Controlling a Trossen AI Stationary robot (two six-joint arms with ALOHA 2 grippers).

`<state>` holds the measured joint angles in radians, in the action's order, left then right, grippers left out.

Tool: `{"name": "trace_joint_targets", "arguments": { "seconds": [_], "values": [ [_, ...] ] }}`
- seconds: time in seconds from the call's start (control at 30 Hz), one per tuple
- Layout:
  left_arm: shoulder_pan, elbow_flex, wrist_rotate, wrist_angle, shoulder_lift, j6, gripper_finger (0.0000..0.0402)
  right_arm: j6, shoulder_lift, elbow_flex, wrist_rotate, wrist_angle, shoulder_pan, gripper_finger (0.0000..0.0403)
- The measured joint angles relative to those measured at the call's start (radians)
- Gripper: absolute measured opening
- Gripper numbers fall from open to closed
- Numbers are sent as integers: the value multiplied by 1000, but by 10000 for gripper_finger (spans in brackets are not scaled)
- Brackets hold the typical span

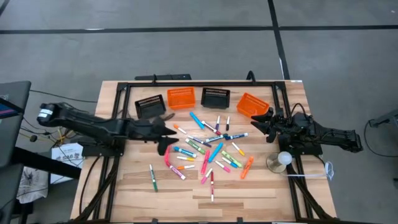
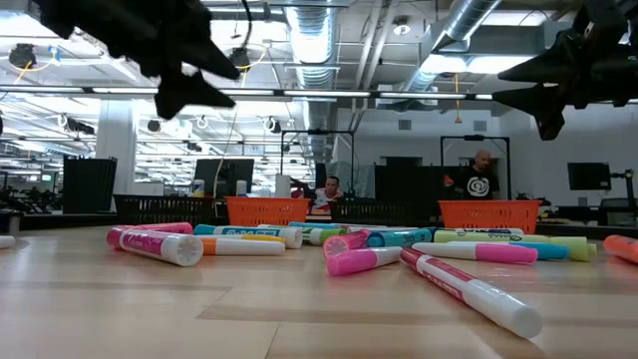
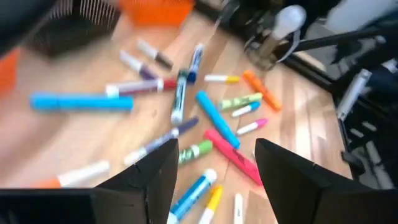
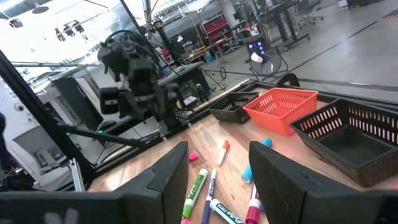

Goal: Pick & Place Markers
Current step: Put the left pink highlighter pen into the left black bin

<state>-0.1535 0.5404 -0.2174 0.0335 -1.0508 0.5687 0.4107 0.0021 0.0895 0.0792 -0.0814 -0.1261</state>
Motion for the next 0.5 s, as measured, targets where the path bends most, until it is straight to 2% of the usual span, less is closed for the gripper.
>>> {"name": "trace_joint_targets", "arguments": {
  "seconds": [0.17, 0.3, 0.43, 0.5],
  "values": [
    [0, 10, 35, 47, -90, 196, 213, 0, 0, 0, 0, 0, 0, 158],
    [0, 10, 69, 154, -93, 318, 213, -1, 0, 0, 6, -1, 0, 156],
    [15, 10, 8, 237, -79, 322, 213, -1, 0, 0, 6, -1, 0, 154],
    [33, 10, 3, 237, -69, 380, 213, -1, 0, 0, 6, -3, 0, 155]
  ]
}}
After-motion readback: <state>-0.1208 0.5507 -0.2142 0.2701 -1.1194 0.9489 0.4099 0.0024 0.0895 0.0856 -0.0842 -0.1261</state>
